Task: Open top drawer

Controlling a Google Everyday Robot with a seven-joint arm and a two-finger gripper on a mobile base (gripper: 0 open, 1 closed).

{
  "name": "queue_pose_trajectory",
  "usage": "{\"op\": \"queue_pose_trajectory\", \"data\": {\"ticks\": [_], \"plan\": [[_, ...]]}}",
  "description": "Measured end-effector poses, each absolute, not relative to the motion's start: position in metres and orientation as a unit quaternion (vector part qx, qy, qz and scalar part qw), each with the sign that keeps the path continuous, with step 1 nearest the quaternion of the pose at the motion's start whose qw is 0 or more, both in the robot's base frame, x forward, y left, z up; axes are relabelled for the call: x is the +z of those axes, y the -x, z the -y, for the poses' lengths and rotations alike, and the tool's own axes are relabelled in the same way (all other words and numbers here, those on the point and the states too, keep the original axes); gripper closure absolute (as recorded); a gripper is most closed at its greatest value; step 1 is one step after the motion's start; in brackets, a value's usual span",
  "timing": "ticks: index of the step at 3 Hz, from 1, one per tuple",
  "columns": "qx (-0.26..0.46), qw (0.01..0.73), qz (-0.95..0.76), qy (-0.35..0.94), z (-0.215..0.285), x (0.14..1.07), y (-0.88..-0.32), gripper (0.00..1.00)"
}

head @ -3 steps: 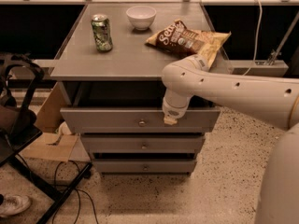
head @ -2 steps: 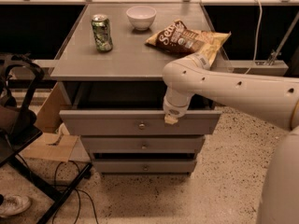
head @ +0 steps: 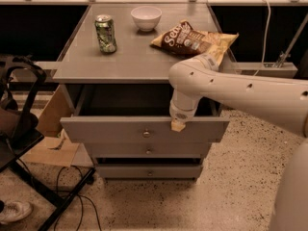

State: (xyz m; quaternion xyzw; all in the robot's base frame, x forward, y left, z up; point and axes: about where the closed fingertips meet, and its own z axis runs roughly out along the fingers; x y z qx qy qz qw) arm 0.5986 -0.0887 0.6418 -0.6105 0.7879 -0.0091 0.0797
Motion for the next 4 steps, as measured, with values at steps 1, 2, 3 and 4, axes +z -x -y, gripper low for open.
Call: {"op": "queue_pose_trajectory", "data": {"ticks": [1, 2, 3, 4], "plan": [[-0.009, 0.077, -0.789, 0.61, 0.091, 0.644, -0.596, 1.0], [-0.007, 0.07, -0.791, 0.607, 0.096, 0.645, -0.588, 1.0], [-0.004, 0.07, -0.792, 0.606, 0.1, 0.647, -0.577, 1.0], [0.001, 0.073, -0.792, 0.607, 0.103, 0.648, -0.568, 1.0]]}}
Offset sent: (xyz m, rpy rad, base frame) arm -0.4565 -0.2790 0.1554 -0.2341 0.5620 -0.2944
